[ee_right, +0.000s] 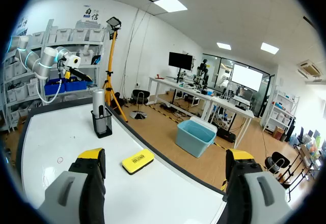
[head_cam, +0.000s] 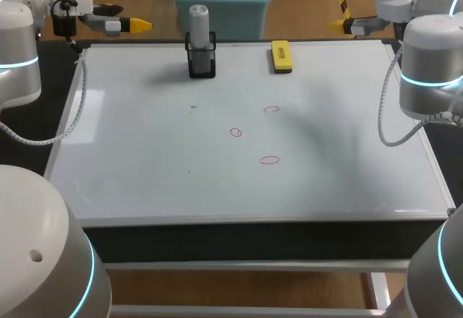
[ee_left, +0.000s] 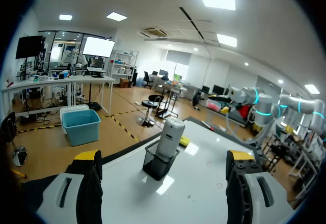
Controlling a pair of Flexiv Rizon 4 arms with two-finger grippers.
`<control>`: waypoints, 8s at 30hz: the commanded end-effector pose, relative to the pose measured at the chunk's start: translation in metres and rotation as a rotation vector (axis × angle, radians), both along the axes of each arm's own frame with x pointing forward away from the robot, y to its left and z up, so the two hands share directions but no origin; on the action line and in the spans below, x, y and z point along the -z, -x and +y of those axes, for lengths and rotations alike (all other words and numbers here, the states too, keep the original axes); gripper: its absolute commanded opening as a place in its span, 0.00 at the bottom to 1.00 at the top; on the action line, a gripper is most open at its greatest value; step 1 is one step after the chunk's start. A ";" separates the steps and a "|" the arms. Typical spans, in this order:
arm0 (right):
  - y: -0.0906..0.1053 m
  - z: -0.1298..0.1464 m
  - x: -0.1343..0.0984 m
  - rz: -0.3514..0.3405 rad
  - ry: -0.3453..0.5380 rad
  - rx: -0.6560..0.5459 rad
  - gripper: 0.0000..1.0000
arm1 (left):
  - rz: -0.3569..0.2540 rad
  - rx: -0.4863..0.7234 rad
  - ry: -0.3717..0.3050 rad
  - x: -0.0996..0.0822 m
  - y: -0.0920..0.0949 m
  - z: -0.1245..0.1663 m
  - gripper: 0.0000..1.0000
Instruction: Pick up the inspection probe, press it on each red-marked spot on the whiteboard one by one, put down the probe, pick up the eraser, and wipe off all the red marks.
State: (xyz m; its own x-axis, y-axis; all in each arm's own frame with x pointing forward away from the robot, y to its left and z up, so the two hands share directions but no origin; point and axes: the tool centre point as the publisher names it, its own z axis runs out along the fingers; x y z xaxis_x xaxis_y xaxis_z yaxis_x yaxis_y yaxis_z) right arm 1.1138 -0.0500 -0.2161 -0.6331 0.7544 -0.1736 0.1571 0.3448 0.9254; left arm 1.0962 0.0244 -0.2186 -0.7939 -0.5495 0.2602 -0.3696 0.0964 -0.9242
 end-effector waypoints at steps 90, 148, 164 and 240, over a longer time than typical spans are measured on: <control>0.000 0.000 0.000 0.000 0.000 0.000 1.00 | -0.354 0.443 0.246 0.058 -0.049 -0.169 1.00; 0.000 0.000 0.000 0.000 0.000 0.000 1.00 | -0.456 0.435 0.202 -0.035 -0.026 -0.170 0.00; 0.000 0.000 0.000 0.000 0.000 0.000 1.00 | -0.419 0.430 0.200 -0.096 0.010 -0.173 0.00; 0.000 0.000 0.000 0.000 0.000 0.000 1.00 | -0.418 0.312 0.211 0.008 0.110 -0.041 0.00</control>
